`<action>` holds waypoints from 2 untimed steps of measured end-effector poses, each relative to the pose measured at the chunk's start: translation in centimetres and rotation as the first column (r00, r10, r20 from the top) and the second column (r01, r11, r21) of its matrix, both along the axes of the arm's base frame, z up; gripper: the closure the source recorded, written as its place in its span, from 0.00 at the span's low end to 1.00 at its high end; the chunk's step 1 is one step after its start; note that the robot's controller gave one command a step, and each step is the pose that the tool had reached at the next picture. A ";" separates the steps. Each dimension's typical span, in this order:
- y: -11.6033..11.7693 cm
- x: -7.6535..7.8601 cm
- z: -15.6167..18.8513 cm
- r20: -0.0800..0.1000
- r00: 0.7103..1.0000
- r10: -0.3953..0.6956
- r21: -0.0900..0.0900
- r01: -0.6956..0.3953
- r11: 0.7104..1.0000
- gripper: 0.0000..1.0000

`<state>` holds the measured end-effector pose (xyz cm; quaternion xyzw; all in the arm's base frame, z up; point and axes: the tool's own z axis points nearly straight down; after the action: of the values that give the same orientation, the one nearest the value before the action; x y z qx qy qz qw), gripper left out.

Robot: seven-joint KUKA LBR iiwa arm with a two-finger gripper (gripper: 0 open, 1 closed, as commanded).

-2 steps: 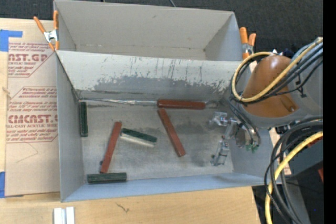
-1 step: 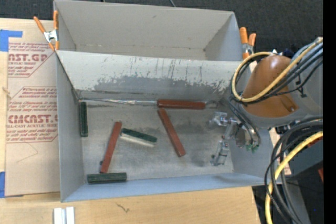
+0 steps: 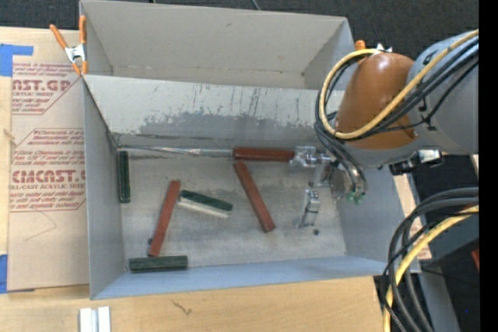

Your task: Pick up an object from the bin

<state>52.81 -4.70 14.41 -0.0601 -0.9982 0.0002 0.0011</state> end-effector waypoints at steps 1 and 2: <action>4.3 1.1 2.4 0.009 1.000 0.024 0.003 -0.024 1.000 0.00; 4.2 1.2 -1.2 0.009 1.000 0.006 0.001 -0.006 1.000 0.00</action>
Offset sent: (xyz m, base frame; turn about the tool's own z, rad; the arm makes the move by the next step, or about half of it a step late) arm 0.0116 0.0399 -0.0339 0.0058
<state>54.03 -0.53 13.20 -0.0570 -0.9984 -0.0004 -0.0033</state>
